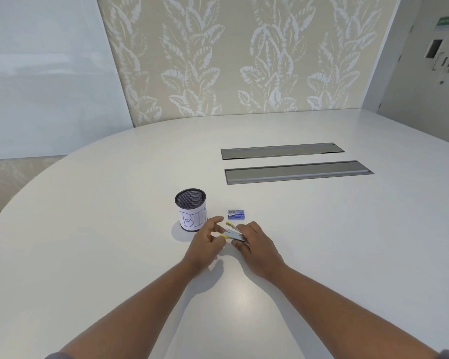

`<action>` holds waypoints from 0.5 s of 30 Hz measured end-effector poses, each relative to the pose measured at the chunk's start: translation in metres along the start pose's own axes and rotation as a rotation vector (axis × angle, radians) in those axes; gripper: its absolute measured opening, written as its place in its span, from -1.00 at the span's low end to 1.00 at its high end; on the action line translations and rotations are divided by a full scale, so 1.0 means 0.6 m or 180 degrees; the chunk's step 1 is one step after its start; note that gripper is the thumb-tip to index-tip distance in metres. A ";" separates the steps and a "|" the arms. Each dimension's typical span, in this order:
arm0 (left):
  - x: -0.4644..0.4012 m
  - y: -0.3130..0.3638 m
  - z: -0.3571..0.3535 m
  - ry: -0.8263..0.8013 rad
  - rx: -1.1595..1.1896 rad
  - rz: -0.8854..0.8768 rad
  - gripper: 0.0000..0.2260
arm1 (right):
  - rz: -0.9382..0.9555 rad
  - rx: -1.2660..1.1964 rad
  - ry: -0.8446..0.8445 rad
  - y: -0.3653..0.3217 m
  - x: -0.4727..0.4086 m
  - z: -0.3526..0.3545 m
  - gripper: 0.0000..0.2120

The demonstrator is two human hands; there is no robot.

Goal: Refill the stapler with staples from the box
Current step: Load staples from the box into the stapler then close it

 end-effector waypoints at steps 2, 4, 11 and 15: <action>0.007 0.010 0.002 -0.0047 -0.0551 -0.0409 -0.40 | 0.0027 -0.0027 0.0005 0.001 -0.002 0.001 -0.64; 0.013 0.020 0.001 -0.0078 -0.0894 -0.0693 -0.35 | 0.0082 -0.0037 -0.0013 0.000 -0.002 -0.002 -0.64; 0.004 0.033 0.009 -0.0127 -0.1294 -0.0950 -0.49 | 0.0294 0.0051 -0.0097 -0.004 0.003 -0.010 -0.61; 0.001 0.027 0.021 -0.0090 -0.1364 -0.0850 -0.54 | 0.0200 -0.0135 -0.0085 -0.002 0.001 -0.006 -0.58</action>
Point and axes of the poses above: each hand's wrist, its own x-axis away from the middle knuckle, its own z-axis out of the back of the hand, y = z × x, the point moved 9 cm from there along -x, towards the middle knuckle, and after that the axes turned 8 degrees about y, right-handed, at the moved point
